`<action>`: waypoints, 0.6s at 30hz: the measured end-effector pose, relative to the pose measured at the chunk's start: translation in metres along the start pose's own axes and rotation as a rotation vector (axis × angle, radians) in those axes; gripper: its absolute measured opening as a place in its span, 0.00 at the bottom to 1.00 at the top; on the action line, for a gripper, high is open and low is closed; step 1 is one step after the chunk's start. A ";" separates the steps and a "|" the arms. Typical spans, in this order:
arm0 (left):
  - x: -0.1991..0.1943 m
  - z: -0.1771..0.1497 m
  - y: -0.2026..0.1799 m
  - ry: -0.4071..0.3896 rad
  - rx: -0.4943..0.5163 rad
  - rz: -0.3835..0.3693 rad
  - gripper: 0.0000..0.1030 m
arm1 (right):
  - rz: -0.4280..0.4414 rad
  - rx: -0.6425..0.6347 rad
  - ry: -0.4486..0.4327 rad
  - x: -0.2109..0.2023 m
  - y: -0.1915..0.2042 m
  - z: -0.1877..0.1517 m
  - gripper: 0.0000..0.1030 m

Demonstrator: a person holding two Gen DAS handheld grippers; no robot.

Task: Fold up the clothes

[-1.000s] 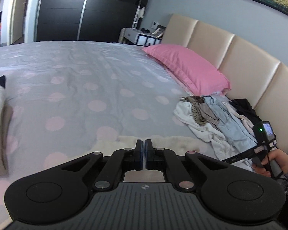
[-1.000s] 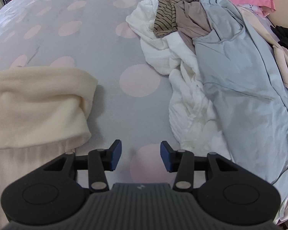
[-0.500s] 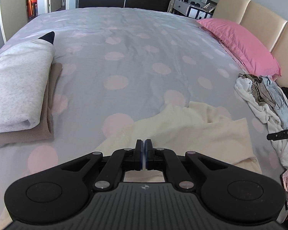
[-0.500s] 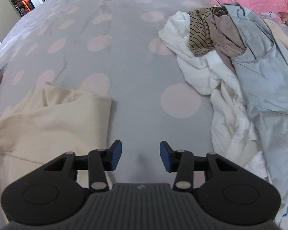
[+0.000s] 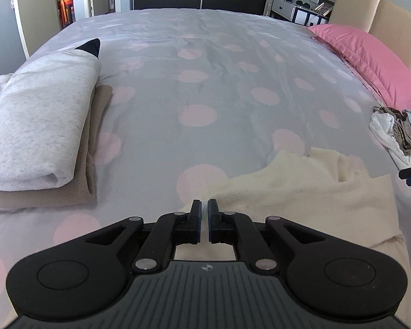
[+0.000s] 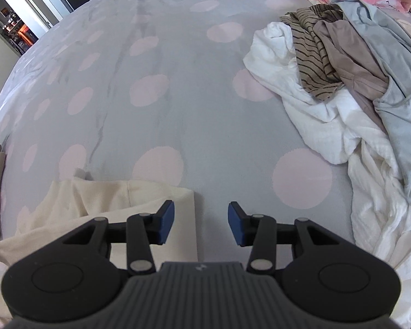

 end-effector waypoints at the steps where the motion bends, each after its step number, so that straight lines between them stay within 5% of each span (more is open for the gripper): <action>1: 0.002 0.000 0.003 0.004 -0.014 -0.004 0.16 | -0.003 -0.003 -0.001 0.002 0.001 0.001 0.45; 7: 0.023 -0.013 0.017 0.117 -0.075 -0.001 0.28 | -0.020 0.009 0.019 0.012 0.000 0.006 0.45; 12: 0.041 -0.034 0.024 0.200 -0.112 -0.013 0.28 | -0.023 -0.079 0.029 0.005 0.004 -0.007 0.45; 16: 0.038 -0.038 0.020 0.193 -0.100 -0.034 0.10 | -0.046 -0.224 0.010 -0.007 0.009 -0.027 0.46; 18: 0.035 -0.038 0.017 0.191 -0.099 -0.055 0.10 | -0.046 -0.282 0.014 -0.011 0.008 -0.040 0.46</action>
Point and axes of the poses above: each gripper's, at about its wrist camera, not at the fingertips, and x roughly the way its jaws point, y to its left, z to its top, the point moved 2 cm from there along x, roughly the way its jaws point, and after that the axes turned 7 degrees about -z, right-handed, at the moved point
